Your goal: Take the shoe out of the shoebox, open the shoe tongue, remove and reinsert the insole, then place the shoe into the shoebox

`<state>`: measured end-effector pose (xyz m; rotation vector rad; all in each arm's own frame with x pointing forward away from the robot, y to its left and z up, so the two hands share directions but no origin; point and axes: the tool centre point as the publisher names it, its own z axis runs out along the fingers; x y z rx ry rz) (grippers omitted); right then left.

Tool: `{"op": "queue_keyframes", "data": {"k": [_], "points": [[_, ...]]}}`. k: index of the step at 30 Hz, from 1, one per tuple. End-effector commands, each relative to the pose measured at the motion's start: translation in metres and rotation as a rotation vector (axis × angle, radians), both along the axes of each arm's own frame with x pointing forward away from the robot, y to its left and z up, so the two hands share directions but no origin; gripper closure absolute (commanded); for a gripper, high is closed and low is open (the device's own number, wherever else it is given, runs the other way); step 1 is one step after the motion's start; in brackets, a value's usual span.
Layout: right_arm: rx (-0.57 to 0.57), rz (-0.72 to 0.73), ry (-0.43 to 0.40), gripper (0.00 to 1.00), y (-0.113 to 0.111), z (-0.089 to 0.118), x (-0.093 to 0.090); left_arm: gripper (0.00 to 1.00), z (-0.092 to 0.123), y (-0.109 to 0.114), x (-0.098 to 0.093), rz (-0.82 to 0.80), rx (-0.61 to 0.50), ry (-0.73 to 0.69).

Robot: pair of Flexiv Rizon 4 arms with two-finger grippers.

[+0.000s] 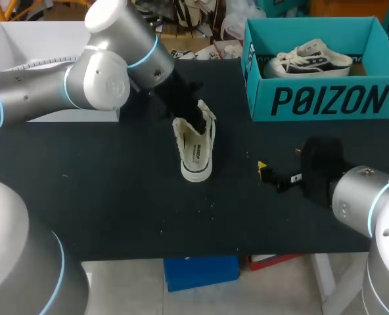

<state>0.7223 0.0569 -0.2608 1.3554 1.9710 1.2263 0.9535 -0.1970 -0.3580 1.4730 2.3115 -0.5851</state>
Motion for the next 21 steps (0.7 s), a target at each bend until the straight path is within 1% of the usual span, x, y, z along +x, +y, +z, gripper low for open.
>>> {"op": "queue_keyframes", "data": {"k": [1, 7, 10, 13, 17, 21], "points": [[0.001, -0.004, -0.004, 0.0, 0.001, -0.001, -0.001, 1.0, 0.009, 0.005, 0.002, 0.004, -0.012, -0.019], [0.001, -0.004, -0.004, 0.0, 0.001, -0.001, -0.001, 1.0, 0.037, 0.023, 0.007, 0.029, -0.004, -0.092], [0.001, -0.004, -0.004, 0.0, 0.001, -0.001, -0.001, 1.0, 0.044, 0.033, 0.006, 0.033, 0.022, -0.111], [0.001, -0.004, -0.004, 0.0, 0.001, -0.001, -0.001, 1.0, 0.043, 0.042, 0.002, 0.033, 0.059, -0.112], [0.001, -0.004, -0.004, 0.0, 0.001, -0.001, -0.001, 1.0, 0.035, 0.052, 0.0, 0.044, 0.103, -0.104], [0.001, -0.004, -0.004, 0.0, 0.001, -0.001, -0.001, 1.0, 0.029, 0.054, -0.002, 0.048, 0.111, -0.092]]}}
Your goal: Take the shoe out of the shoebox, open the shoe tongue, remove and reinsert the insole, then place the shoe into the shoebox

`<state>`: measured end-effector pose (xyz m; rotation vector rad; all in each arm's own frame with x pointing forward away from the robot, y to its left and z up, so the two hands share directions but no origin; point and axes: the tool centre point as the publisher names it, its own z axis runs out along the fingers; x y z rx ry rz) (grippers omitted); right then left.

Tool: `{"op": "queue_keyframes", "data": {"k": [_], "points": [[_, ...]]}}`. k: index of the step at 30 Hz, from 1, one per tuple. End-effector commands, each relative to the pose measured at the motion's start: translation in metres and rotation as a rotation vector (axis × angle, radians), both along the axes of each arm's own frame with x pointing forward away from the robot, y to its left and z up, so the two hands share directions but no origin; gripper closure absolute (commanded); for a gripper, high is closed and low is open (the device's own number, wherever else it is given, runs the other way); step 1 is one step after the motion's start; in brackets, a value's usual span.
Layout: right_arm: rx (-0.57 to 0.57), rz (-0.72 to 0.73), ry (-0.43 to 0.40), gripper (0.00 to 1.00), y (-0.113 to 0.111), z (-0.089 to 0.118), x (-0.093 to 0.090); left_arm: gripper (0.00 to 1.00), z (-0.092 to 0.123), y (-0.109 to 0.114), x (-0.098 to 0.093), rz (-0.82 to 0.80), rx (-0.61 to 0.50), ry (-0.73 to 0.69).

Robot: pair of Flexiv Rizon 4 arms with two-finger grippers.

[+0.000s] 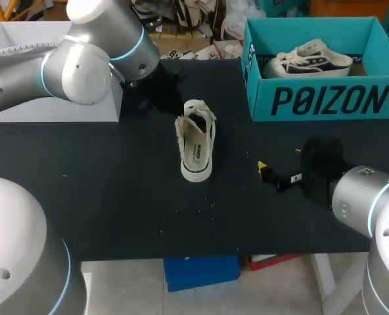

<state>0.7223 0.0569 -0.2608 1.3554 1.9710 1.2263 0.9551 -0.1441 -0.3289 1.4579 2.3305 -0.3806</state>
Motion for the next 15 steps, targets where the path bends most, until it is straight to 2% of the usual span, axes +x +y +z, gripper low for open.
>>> {"op": "queue_keyframes", "data": {"k": [1, 11, 15], "points": [[0.001, -0.004, -0.004, 0.0, 0.001, -0.001, -0.001, 1.0, -0.002, 0.001, -0.004, 0.004, 0.005, 0.003], [0.001, -0.004, -0.004, 0.0, 0.001, -0.001, -0.001, 1.0, -0.021, -0.013, -0.008, -0.016, 0.001, 0.049], [0.001, -0.004, -0.004, 0.0, 0.001, -0.001, -0.001, 1.0, -0.021, -0.016, -0.013, -0.028, -0.001, 0.056]]}}
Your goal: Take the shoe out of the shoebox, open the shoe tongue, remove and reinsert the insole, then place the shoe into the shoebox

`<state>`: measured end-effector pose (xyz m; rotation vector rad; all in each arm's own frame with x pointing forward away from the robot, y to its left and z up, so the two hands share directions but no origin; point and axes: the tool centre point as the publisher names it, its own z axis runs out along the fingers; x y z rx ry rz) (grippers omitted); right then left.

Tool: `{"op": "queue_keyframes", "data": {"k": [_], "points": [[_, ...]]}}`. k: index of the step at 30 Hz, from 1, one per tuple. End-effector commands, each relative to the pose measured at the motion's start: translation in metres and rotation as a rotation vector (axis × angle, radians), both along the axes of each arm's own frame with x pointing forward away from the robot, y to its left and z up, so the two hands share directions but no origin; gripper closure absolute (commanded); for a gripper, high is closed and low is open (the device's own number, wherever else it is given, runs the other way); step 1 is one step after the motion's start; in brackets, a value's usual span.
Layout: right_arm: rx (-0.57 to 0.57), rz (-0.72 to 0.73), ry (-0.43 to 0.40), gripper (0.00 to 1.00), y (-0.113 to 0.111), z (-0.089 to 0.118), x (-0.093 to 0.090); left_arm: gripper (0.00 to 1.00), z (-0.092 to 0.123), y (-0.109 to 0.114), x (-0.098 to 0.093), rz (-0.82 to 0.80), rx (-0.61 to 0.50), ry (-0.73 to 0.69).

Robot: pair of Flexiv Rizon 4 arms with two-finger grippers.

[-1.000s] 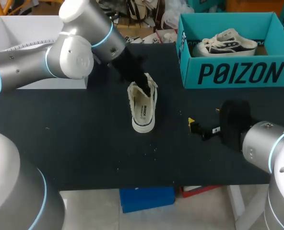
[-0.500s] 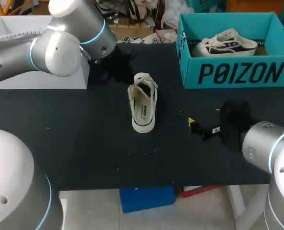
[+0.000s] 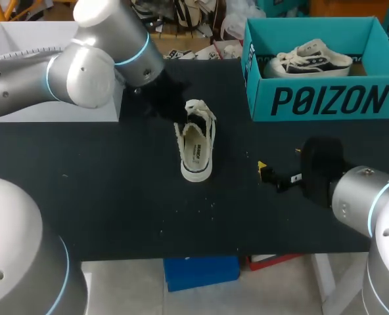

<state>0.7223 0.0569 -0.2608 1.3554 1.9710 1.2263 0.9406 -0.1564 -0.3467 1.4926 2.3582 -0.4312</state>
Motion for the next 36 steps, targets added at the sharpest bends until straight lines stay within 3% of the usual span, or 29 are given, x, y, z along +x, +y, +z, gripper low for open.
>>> {"op": "queue_keyframes", "data": {"k": [1, 11, 14, 18, 23, 36], "points": [[0.001, -0.004, -0.004, 0.0, 0.001, -0.001, -0.001, 1.0, -0.002, -0.003, 0.001, -0.007, -0.001, 0.001], [0.001, -0.004, -0.004, 0.0, 0.001, -0.001, -0.001, 1.0, 0.047, 0.012, -0.009, -0.071, 0.052, -0.068], [0.001, -0.004, -0.004, 0.0, 0.001, -0.001, -0.001, 0.78, 0.052, 0.018, -0.012, -0.101, 0.076, -0.077], [0.001, -0.004, -0.004, 0.0, 0.001, -0.001, -0.001, 0.63, 0.046, 0.023, -0.016, -0.156, 0.183, -0.115], [0.001, -0.004, -0.004, 0.0, 0.001, -0.001, -0.001, 0.65, 0.032, 0.027, -0.02, -0.174, 0.235, -0.109], [0.001, -0.004, -0.004, 0.0, 0.001, -0.001, -0.001, 0.66, -0.001, 0.025, -0.024, -0.215, 0.248, -0.057]]}}
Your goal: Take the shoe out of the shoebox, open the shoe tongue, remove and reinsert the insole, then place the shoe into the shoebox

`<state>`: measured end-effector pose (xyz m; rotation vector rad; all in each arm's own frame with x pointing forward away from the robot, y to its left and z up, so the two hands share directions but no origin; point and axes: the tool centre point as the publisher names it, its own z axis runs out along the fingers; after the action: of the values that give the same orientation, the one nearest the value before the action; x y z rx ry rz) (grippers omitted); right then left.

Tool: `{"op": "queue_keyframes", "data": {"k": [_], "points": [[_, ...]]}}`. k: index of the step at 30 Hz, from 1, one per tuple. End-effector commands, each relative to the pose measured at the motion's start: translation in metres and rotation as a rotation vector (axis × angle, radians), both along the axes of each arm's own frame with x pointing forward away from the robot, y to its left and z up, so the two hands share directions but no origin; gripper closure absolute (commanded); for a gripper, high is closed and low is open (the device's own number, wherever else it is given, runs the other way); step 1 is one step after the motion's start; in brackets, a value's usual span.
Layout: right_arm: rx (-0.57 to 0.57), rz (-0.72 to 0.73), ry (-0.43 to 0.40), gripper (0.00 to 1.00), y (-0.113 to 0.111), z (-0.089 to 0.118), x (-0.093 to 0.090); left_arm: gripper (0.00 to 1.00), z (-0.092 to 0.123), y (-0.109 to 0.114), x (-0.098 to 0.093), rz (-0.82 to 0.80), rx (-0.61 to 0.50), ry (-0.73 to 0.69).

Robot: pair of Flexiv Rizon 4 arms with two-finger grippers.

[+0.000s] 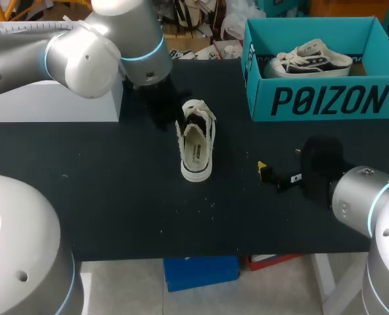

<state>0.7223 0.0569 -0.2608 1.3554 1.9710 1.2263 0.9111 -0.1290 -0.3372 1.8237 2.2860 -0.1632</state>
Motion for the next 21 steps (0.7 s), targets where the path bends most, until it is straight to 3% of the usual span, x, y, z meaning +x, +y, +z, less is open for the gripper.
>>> {"op": "queue_keyframes", "data": {"k": [1, 8, 21], "points": [[0.001, -0.004, -0.004, 0.0, 0.001, -0.001, -0.001, 0.66, -0.013, -0.003, 0.004, -0.024, 0.025, 0.004], [0.001, -0.004, -0.004, 0.0, 0.001, -0.001, -0.001, 0.66, -0.03, -0.003, 0.001, -0.053, 0.042, 0.025], [0.001, -0.004, -0.004, 0.0, 0.001, -0.001, -0.001, 0.68, -0.067, -0.008, 0.013, -0.117, 0.093, -0.043]]}}
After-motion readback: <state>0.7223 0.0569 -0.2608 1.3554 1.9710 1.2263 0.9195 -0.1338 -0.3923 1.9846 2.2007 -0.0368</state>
